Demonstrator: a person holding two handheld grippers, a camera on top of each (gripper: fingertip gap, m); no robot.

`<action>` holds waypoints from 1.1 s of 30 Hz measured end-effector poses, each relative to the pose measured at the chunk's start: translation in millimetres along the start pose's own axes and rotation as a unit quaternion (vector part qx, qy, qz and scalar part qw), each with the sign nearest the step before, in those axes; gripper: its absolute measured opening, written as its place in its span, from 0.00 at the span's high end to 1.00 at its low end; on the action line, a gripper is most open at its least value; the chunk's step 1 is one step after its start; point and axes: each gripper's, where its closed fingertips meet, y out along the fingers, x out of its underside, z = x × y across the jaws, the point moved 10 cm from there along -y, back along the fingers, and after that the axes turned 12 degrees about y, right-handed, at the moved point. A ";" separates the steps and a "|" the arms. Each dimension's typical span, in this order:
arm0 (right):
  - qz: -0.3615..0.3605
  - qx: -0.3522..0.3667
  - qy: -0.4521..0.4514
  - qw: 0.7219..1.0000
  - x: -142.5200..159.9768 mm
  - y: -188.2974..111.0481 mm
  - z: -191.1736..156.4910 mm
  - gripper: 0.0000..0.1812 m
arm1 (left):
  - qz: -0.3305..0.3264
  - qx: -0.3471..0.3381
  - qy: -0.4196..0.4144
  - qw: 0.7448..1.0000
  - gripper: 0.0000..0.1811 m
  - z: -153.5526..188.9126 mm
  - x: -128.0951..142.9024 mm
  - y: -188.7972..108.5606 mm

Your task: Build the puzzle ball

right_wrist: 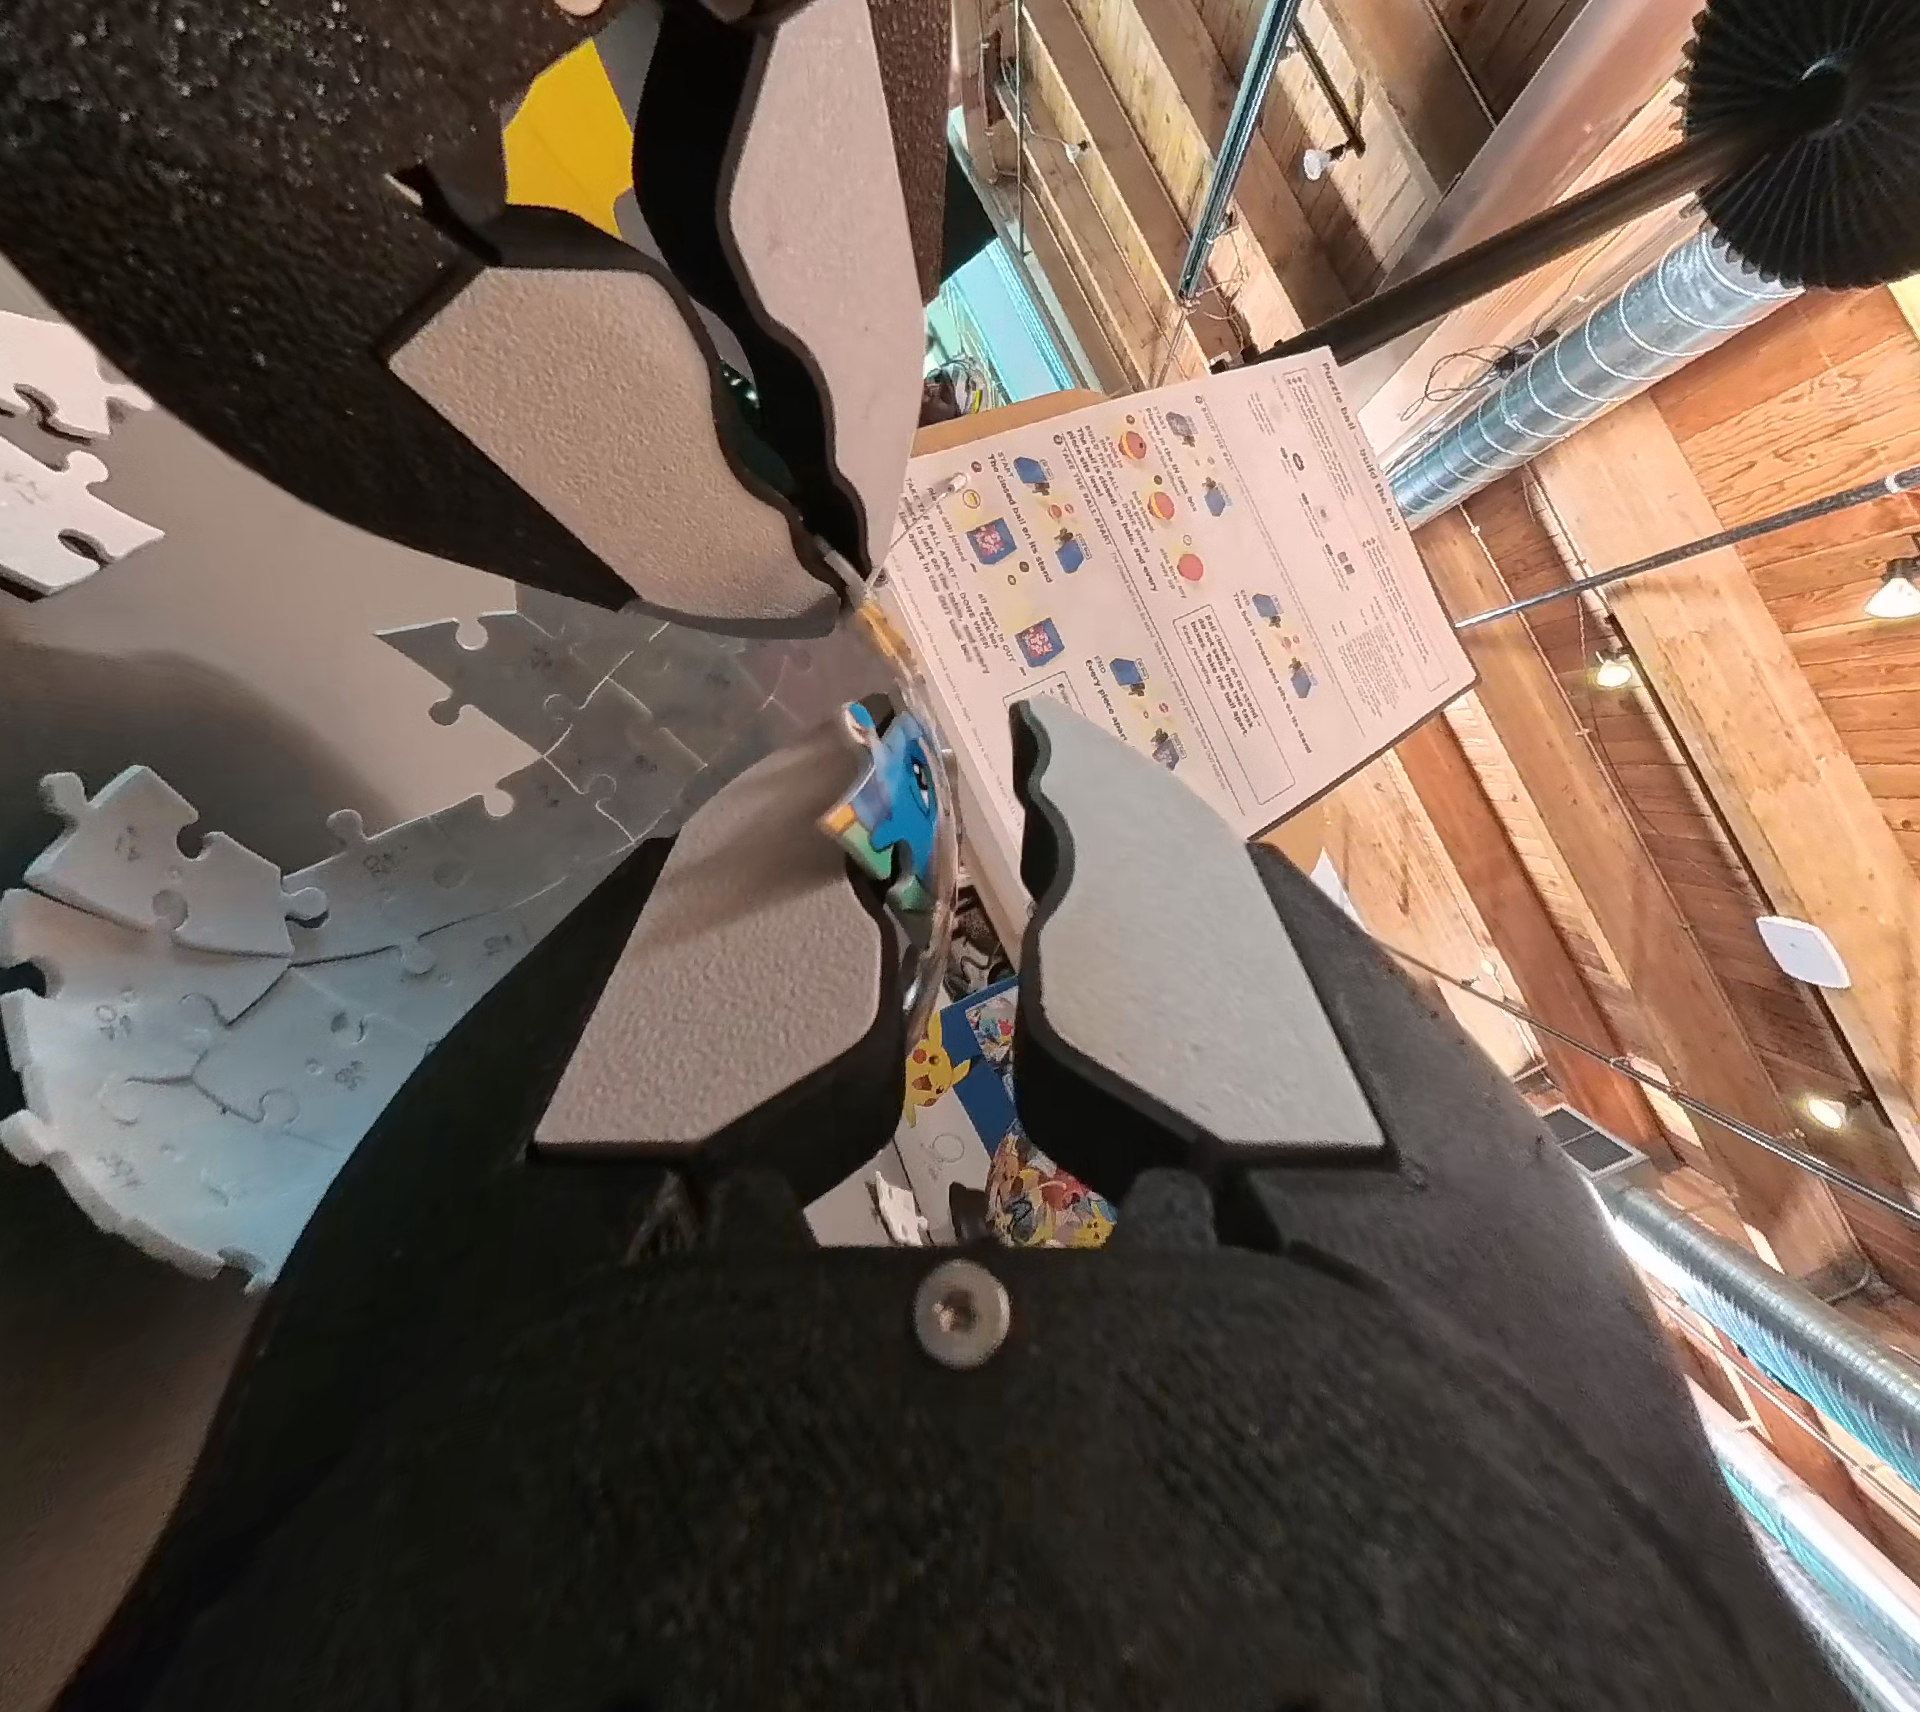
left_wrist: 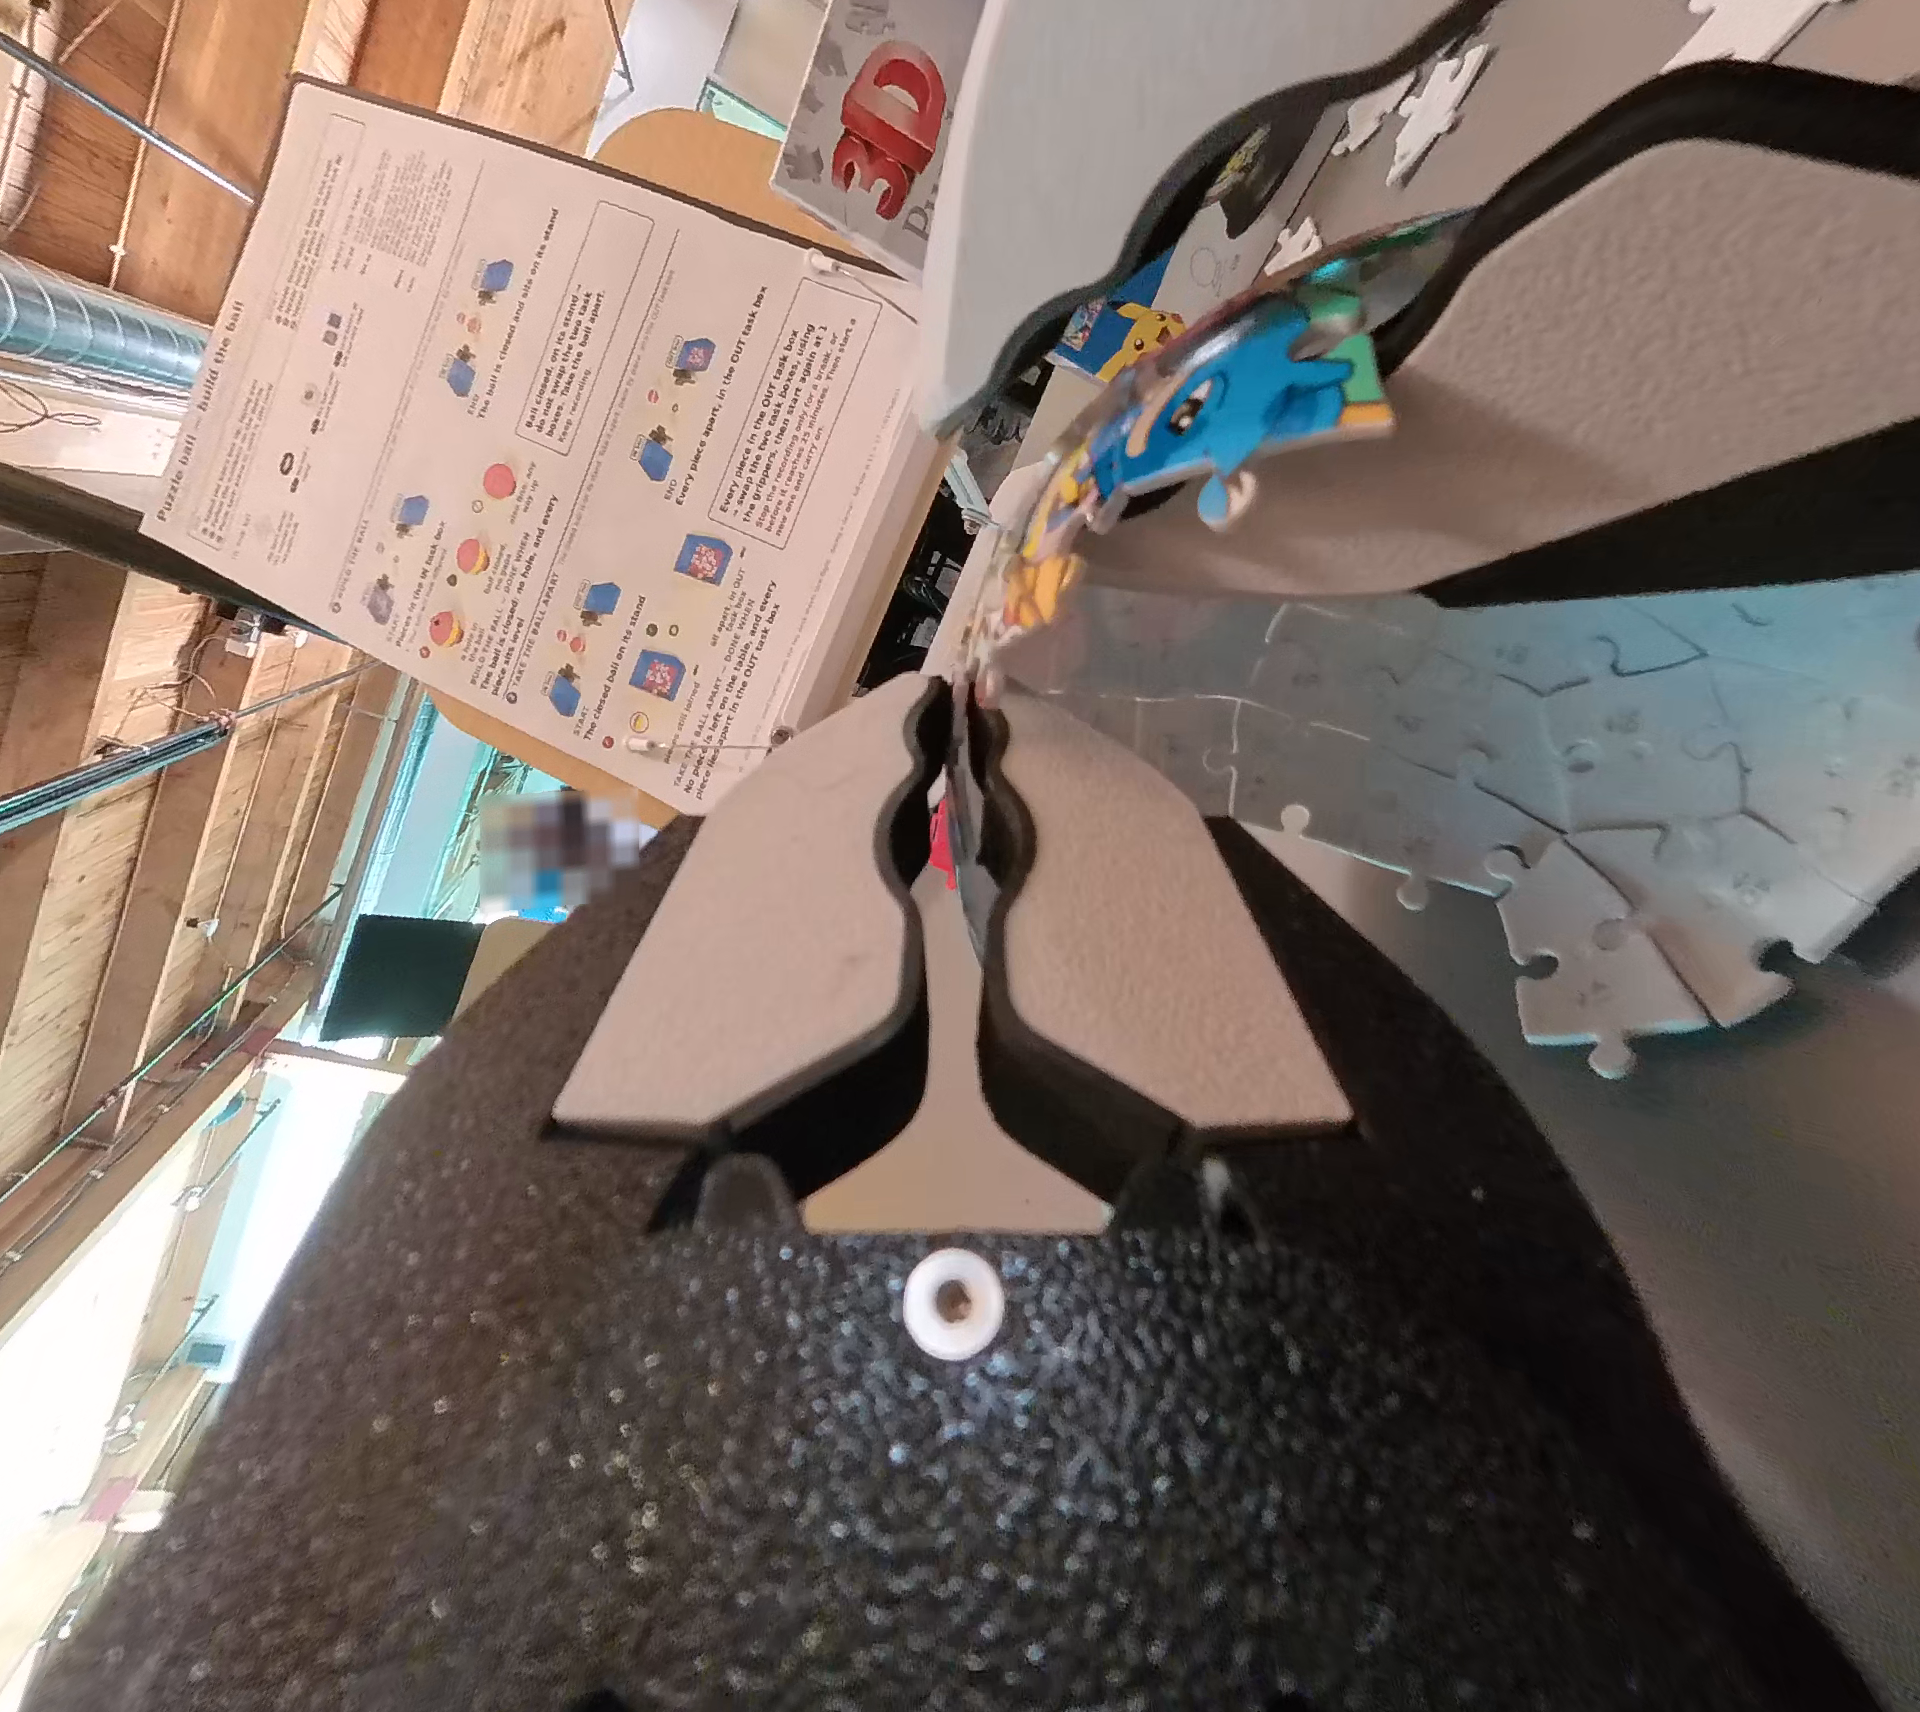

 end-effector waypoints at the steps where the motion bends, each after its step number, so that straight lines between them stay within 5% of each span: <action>1: 0.000 0.000 0.001 1.000 0.1 0.0 0.0 0.90 | 0.000 0.001 0.001 1.000 0.99 -0.2 -0.2 0.0; 25: 0.011 -0.019 -0.022 1.000 1.3 2.8 -3.3 0.97 | -0.001 0.006 0.017 1.000 0.96 0.0 -0.5 0.3; 33: 0.015 -0.025 -0.006 1.000 3.0 3.6 -2.0 0.97 | 0.085 0.025 0.082 0.993 0.92 -3.1 -5.9 -8.3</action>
